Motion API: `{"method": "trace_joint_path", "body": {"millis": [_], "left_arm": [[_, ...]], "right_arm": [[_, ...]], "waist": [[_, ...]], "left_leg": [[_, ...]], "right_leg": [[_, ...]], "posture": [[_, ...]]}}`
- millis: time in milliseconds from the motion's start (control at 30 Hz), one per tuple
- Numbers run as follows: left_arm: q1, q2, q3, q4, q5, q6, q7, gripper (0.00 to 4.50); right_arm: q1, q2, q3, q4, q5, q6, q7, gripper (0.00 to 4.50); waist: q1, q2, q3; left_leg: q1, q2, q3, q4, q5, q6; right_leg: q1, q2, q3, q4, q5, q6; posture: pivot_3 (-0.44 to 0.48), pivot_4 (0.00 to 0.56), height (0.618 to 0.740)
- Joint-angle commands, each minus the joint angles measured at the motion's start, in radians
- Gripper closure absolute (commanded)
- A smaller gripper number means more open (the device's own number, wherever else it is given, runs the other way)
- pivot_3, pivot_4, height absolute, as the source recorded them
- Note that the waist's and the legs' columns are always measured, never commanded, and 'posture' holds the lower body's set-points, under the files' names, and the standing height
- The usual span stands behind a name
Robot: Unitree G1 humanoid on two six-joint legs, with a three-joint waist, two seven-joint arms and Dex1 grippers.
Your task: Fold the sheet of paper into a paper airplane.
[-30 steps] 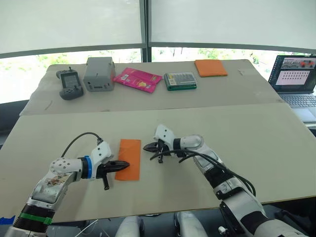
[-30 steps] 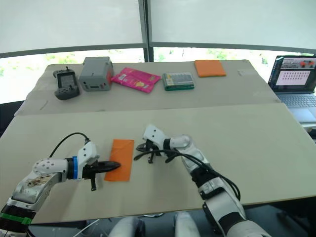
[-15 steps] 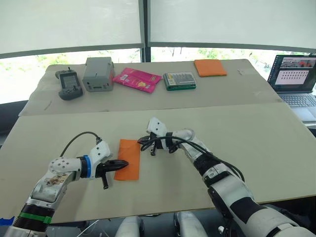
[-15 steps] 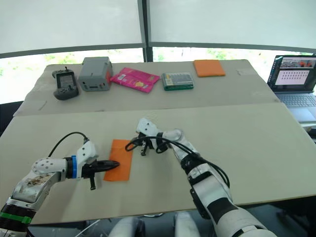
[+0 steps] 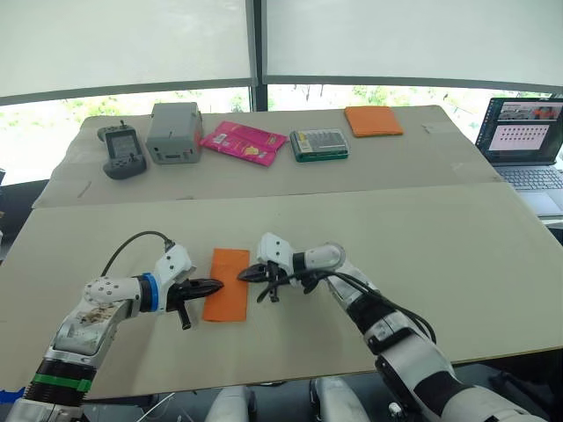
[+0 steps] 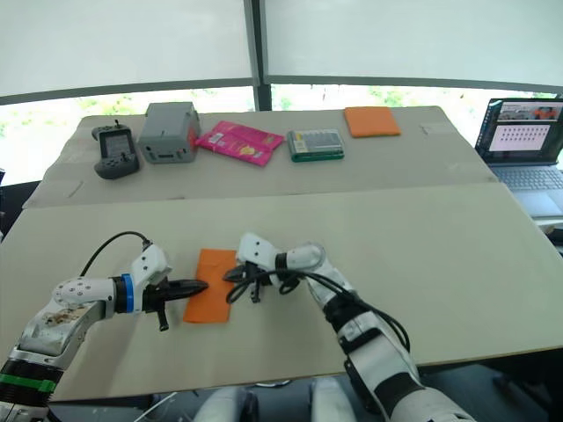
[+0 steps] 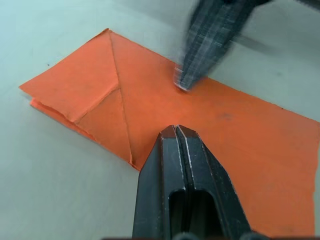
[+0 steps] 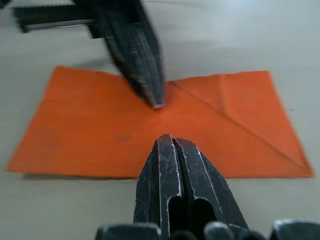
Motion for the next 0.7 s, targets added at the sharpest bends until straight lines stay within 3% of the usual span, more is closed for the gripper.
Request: {"method": "trace_joint_path", "body": {"millis": [33,367,533,700], "left_arm": [[0.0,-0.003,-0.007,0.003,0.005,0.012,-0.003,4.49],[-0.004,-0.044,-0.031,0.026,0.018,0.001,0.001,4.49],[-0.007,-0.053,0.013,0.008,-0.033,0.019,-0.01,4.49],[0.017,-0.015,0.098,-0.065,-0.117,0.084,-0.028,4.49]], "right_arm": [[0.096,-0.027,0.067,-0.166,0.012,0.131,0.055,4.5],[0.254,-0.106,0.159,-0.473,0.089,0.473,0.092,4.5],[0.22,-0.132,0.086,-0.531,0.122,0.501,0.049,4.5],[0.163,-0.214,-0.028,-0.697,0.287,0.636,0.108,4.5]], "waist": [[0.001,0.0,0.0],[0.008,0.0,-0.002],[0.012,-0.001,-0.002],[0.023,-0.001,-0.001]], "left_leg": [[0.0,0.0,0.0,0.0,0.0,0.0],[0.002,0.0,0.0,0.001,0.0,0.0],[0.002,-0.001,0.0,0.001,0.0,0.0],[-0.004,-0.001,0.0,0.004,0.0,0.0]], "right_leg": [[0.0,0.0,0.0,0.0,0.0,0.0],[0.002,0.0,0.0,-0.001,0.0,0.0],[0.003,0.0,0.0,-0.001,0.0,0.0],[-0.001,0.0,-0.001,-0.001,0.0,0.0]], "posture": [[0.0,0.15,0.74],[0.0,0.15,0.74],[0.0,0.15,0.74],[0.0,0.15,0.74]]}}
